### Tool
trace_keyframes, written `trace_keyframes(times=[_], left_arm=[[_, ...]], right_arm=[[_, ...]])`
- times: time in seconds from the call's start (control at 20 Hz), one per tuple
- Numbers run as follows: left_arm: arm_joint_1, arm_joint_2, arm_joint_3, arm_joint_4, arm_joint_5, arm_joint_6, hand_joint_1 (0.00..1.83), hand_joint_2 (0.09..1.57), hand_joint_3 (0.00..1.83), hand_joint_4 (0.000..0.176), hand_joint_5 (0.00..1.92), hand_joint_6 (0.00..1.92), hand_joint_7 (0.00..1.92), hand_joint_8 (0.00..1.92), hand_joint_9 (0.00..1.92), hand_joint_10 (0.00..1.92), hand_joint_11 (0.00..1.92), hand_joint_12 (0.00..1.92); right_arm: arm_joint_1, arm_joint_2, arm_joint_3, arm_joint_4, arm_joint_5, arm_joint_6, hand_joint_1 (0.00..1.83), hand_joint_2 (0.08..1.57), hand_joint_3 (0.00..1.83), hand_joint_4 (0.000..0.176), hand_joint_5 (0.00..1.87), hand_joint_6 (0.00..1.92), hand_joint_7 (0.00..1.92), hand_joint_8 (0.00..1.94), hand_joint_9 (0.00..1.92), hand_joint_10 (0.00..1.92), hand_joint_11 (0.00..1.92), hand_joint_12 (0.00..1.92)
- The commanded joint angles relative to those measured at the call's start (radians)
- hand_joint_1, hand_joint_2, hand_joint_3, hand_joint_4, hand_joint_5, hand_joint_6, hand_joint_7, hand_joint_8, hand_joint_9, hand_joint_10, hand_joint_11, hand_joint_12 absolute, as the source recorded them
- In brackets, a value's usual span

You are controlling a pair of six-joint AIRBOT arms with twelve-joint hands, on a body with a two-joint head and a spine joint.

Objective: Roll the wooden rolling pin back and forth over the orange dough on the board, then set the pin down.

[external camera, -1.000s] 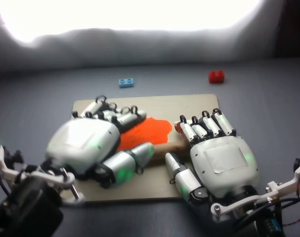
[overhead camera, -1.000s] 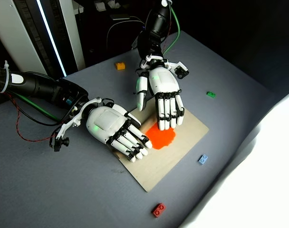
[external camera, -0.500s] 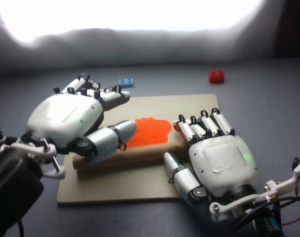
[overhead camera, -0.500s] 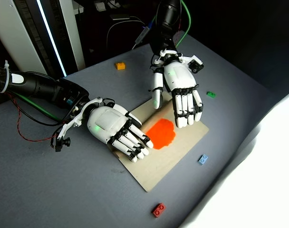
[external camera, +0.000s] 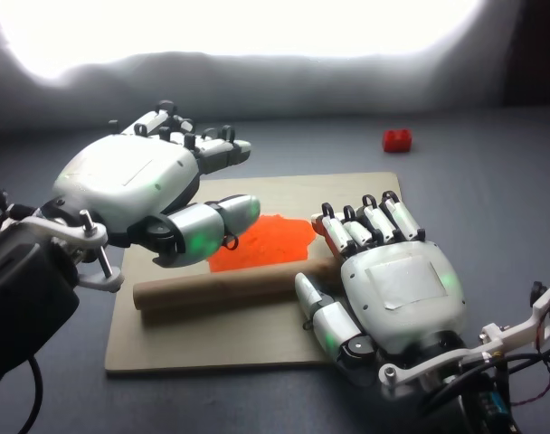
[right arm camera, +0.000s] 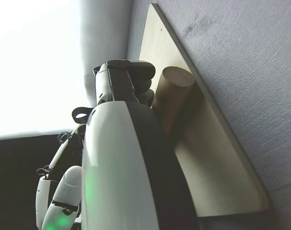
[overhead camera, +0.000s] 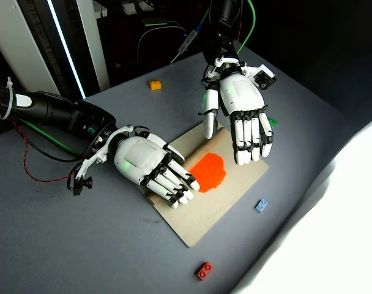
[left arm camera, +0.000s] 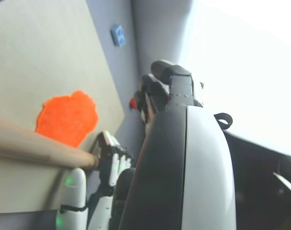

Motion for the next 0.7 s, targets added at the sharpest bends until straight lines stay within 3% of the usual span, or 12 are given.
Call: trace_keyframes(times=[0.0,0.65], left_arm=[[-0.016,0.016,-0.003,0.036,-0.076,0.001,0.00,1.47,0.00,0.000,0.39,0.00,0.48,0.00,0.40,0.00,0.00,0.76],[-0.083,0.050,-0.019,0.050,0.020,-0.009,0.00,1.47,0.00,0.000,0.37,0.00,0.47,0.00,0.39,0.00,0.00,0.72]], right_arm=[[0.011,0.007,0.000,-0.073,0.094,-0.003,0.00,1.52,0.00,0.000,0.21,0.53,0.48,0.01,0.16,0.75,0.00,1.26],[0.026,0.012,0.000,-0.074,0.098,-0.003,0.00,1.52,0.00,0.000,0.23,0.54,0.51,0.01,0.17,0.76,0.00,1.27]])
